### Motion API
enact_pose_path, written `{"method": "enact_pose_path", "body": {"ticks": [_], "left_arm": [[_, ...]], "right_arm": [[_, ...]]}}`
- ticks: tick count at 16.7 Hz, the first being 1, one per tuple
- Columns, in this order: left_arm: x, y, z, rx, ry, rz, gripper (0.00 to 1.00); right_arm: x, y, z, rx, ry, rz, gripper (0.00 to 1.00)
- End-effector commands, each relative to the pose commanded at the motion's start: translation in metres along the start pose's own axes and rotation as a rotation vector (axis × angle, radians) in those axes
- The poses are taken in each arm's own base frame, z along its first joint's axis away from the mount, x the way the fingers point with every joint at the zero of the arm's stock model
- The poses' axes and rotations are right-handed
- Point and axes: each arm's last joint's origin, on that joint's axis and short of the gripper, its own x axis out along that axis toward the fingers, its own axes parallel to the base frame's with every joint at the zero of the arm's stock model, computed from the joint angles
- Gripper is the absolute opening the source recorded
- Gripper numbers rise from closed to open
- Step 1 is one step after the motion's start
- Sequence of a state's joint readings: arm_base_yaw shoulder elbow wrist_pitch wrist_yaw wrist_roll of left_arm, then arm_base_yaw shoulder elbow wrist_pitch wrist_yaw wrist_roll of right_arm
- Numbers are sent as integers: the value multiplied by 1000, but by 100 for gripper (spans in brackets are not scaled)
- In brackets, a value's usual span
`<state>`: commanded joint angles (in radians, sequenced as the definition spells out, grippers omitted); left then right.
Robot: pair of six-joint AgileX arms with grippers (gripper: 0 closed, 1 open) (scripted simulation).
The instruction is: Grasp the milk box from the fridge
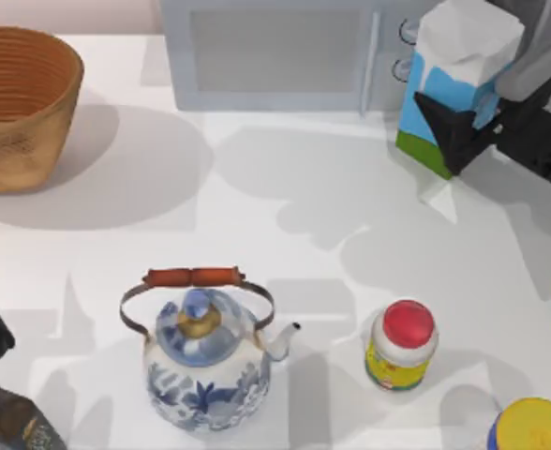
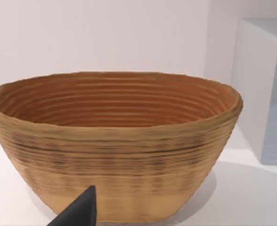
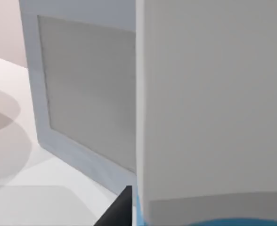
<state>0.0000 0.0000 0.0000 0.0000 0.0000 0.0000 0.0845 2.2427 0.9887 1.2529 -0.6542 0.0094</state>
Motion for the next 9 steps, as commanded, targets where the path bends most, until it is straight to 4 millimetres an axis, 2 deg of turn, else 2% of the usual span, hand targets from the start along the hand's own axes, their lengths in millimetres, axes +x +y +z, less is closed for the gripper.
{"method": "enact_pose_path", "body": {"ticks": [3, 9], "left_arm": [[0, 0, 0, 0, 0, 0, 100], [0, 0, 0, 0, 0, 0, 100]], "right_arm": [[0, 0, 0, 0, 0, 0, 98], [0, 0, 0, 0, 0, 0, 100]]}}
